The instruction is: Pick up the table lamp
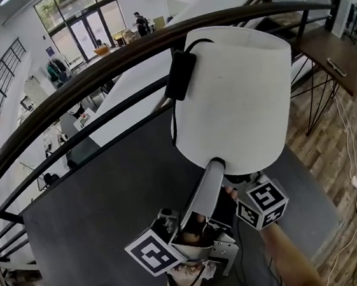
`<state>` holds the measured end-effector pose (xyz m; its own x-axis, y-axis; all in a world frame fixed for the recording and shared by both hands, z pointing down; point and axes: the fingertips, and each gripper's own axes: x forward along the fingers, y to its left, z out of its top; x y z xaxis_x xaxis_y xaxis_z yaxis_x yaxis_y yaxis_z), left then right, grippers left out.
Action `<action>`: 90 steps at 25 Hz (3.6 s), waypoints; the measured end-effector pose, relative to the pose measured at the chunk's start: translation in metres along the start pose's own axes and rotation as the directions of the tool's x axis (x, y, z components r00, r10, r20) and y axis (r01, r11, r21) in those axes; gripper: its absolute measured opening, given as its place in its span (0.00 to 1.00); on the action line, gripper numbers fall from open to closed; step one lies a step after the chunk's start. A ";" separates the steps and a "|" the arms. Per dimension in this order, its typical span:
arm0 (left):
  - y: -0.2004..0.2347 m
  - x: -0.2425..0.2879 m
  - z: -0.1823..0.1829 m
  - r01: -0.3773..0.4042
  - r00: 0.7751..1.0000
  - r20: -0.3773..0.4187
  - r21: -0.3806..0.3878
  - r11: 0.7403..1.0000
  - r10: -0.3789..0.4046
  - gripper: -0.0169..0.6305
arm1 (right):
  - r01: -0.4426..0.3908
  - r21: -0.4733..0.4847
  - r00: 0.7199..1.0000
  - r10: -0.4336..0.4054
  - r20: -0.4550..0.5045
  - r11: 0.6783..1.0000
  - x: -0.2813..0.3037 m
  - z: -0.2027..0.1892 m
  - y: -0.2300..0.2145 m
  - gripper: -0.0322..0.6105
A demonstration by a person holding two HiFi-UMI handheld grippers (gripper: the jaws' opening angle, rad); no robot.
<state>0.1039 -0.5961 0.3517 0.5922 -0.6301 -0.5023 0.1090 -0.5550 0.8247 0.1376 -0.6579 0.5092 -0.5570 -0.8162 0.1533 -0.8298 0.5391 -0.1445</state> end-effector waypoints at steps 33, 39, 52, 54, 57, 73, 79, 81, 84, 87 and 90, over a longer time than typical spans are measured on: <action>-0.143 -0.028 -0.014 0.068 0.997 0.021 0.029 0.997 -0.069 0.17 | -0.003 -0.038 1.000 0.003 0.020 0.999 -0.086 0.080 0.083 0.39; -0.153 -0.034 -0.018 0.059 0.998 0.010 0.036 0.998 -0.059 0.16 | -0.006 -0.031 1.000 0.007 0.028 1.000 -0.094 0.082 0.093 0.39; -0.171 -0.041 -0.020 0.063 0.998 0.023 0.035 0.997 -0.063 0.16 | -0.025 -0.060 0.999 0.026 0.020 0.998 -0.104 0.092 0.105 0.39; -0.172 -0.042 -0.020 0.061 0.998 0.021 0.038 0.997 -0.062 0.16 | -0.026 -0.061 0.999 0.028 0.020 0.998 -0.105 0.093 0.106 0.39; -0.174 -0.043 -0.019 0.064 0.998 0.024 0.041 0.997 -0.065 0.16 | -0.033 -0.061 0.999 0.034 0.020 0.998 -0.104 0.094 0.109 0.39; -0.184 -0.050 -0.022 0.079 0.996 0.037 0.038 0.996 -0.081 0.16 | -0.035 -0.078 0.999 0.038 0.026 0.996 -0.111 0.097 0.117 0.38; -0.186 -0.049 -0.022 0.085 0.996 0.035 0.040 0.996 -0.086 0.16 | -0.033 -0.084 0.999 0.036 0.031 0.996 -0.112 0.100 0.116 0.38; -0.188 -0.049 -0.023 0.085 0.996 0.034 0.040 0.996 -0.086 0.16 | -0.033 -0.086 0.999 0.035 0.030 0.996 -0.113 0.101 0.116 0.38; -0.188 -0.049 -0.023 0.084 0.996 0.032 0.039 0.996 -0.085 0.16 | -0.030 -0.088 0.999 0.033 0.031 0.996 -0.114 0.101 0.116 0.38; -0.188 -0.049 -0.023 0.083 0.996 0.030 0.039 0.996 -0.084 0.16 | -0.029 -0.088 0.999 0.032 0.033 0.996 -0.114 0.101 0.115 0.38; -0.189 -0.051 -0.023 0.087 0.996 0.030 0.037 0.996 -0.088 0.16 | -0.028 -0.091 0.999 0.031 0.034 0.995 -0.115 0.101 0.117 0.38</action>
<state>0.0714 -0.4465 0.2278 0.5558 -0.5946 -0.5809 0.1310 -0.6275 0.7676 0.1079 -0.5220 0.3764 -0.5810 -0.8056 0.1157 -0.8136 0.5784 -0.0591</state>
